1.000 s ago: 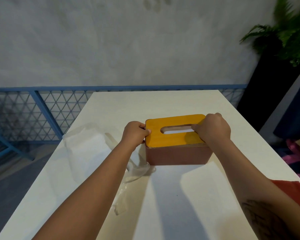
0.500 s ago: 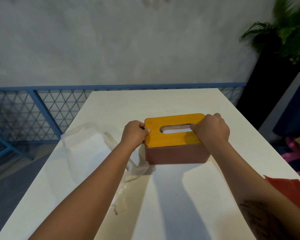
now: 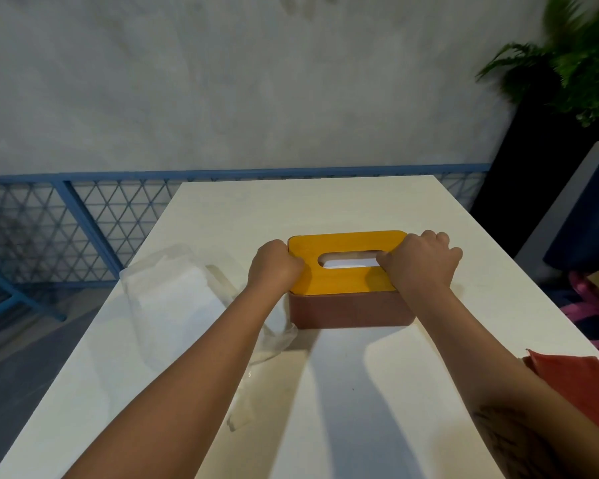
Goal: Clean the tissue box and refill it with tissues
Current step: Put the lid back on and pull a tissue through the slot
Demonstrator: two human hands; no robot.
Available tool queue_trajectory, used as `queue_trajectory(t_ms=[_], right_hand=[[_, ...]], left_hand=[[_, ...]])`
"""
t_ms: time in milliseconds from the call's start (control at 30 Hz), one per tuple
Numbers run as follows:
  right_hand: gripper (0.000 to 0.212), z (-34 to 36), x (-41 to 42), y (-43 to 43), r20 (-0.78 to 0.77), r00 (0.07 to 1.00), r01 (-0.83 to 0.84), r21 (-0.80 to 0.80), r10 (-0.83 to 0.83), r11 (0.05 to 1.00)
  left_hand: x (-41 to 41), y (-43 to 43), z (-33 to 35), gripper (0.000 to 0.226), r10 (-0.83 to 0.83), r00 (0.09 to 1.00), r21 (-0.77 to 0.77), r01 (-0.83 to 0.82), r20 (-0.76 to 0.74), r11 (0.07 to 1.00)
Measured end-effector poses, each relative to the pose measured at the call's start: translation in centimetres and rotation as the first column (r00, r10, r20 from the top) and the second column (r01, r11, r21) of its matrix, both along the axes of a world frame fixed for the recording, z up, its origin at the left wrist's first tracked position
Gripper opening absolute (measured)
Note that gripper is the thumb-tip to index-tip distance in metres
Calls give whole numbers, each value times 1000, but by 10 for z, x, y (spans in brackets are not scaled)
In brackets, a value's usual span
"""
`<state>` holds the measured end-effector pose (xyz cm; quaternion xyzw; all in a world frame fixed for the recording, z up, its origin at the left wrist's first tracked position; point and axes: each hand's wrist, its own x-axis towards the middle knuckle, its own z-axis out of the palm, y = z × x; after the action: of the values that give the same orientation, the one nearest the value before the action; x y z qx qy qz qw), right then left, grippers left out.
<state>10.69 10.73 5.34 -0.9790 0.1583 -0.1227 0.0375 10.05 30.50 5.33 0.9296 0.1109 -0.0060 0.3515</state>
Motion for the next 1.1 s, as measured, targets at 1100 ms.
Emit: queue_trajectory(t_ms=[1100], right_hand=[[23, 19, 45, -6, -180, 408, -912, -33, 895, 409]], left_hand=[[12, -23, 7, 53, 195, 973, 151, -176, -121, 973]])
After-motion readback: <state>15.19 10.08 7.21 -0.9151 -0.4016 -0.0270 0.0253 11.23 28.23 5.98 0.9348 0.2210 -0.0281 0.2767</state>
